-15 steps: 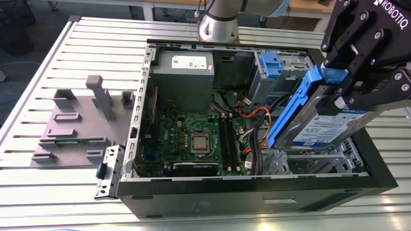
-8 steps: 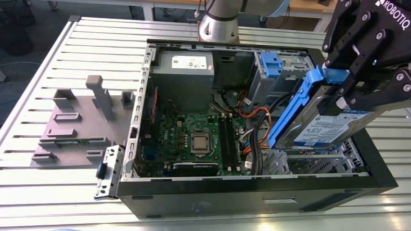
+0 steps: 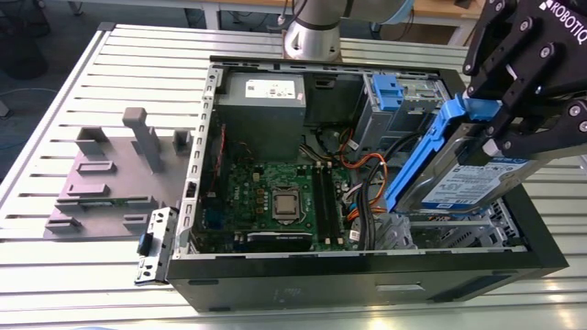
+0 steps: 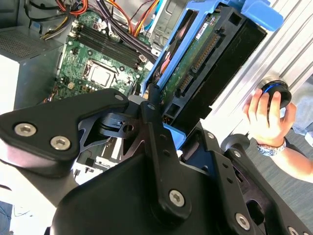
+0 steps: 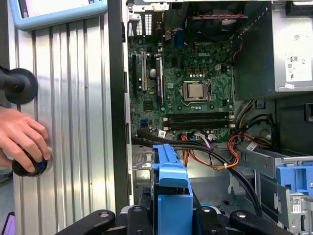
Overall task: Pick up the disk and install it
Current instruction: 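Pick up the disk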
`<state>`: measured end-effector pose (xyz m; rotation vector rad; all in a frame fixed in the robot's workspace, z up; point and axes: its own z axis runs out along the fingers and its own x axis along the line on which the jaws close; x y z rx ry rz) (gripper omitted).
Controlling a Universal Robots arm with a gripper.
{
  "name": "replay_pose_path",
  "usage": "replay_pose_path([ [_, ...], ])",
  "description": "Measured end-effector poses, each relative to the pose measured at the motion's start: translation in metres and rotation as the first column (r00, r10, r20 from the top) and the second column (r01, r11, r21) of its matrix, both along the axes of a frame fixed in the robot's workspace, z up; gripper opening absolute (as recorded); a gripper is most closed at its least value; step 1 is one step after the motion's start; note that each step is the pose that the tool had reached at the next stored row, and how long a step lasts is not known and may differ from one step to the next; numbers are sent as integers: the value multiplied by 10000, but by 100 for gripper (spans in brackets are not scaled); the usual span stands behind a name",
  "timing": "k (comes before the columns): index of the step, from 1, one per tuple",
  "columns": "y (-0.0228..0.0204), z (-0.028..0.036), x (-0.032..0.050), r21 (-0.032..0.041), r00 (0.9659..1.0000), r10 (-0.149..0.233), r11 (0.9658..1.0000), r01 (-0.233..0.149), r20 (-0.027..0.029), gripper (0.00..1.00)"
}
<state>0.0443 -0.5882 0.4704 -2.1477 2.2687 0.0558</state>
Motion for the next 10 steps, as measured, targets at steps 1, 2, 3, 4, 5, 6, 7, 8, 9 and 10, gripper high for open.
replay_pose_path([
  [1,0,-1,3,0,10000,0,10000,0,0,36],
  [2,0,-1,5,0,10000,0,10000,0,0,36],
  [3,0,-2,8,0,10000,0,10000,0,0,36],
  [4,0,-2,10,0,10000,0,10000,0,0,36],
  [5,0,-3,13,-1,10000,-1,10000,1,0,36],
  [6,0,-3,15,0,10000,0,10000,0,0,36],
  [7,0,-4,18,0,10000,0,10000,0,0,36],
  [8,0,-4,20,0,10000,0,10000,0,0,36],
  [9,0,-5,23,-1,10000,0,10000,0,0,36],
  [10,0,-6,25,-1,10000,0,10000,0,0,36],
])
